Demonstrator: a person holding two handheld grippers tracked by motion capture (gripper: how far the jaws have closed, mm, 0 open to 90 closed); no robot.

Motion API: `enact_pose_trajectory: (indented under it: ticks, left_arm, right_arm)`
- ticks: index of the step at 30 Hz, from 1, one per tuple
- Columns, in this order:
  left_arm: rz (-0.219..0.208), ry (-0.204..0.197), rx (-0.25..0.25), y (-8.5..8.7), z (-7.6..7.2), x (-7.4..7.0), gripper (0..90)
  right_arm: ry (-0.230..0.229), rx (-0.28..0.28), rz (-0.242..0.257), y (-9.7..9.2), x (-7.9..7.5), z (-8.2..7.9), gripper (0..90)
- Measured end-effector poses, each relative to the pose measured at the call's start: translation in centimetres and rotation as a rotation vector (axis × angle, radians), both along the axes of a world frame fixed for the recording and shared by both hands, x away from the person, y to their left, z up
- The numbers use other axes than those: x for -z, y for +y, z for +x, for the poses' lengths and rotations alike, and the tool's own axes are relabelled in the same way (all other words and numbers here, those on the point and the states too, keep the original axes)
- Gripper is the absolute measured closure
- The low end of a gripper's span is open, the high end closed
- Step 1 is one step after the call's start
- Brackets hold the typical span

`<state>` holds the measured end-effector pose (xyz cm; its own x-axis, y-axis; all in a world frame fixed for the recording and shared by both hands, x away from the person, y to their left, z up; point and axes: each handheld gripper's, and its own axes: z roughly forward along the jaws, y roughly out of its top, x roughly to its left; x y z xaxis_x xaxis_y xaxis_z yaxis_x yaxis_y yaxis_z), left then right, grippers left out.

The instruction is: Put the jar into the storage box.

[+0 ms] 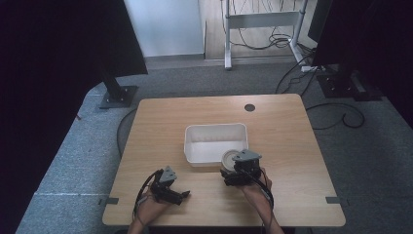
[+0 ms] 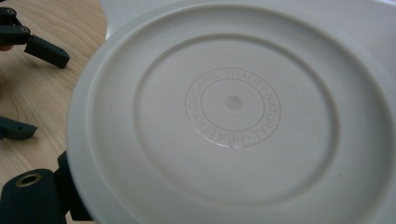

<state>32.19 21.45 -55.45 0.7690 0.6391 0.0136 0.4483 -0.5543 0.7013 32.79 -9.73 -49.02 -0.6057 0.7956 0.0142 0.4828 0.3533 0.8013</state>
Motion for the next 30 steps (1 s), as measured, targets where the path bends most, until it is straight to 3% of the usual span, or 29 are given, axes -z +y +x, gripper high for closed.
enact_pose_trajectory:
  ticks: [19, 30]
  left_arm:
    - [0.000, 0.000, 0.001, 0.0, 0.0, 0.0, 0.2]
    - [0.001, 0.000, 0.002, 0.0, 0.1, 0.0, 0.1]
  right_arm:
    - [-0.016, -0.005, -0.005, 2.4, -1.5, 2.7, 9.3]
    - [-0.028, -0.005, -0.006, 3.8, -1.6, 4.3, 9.3]
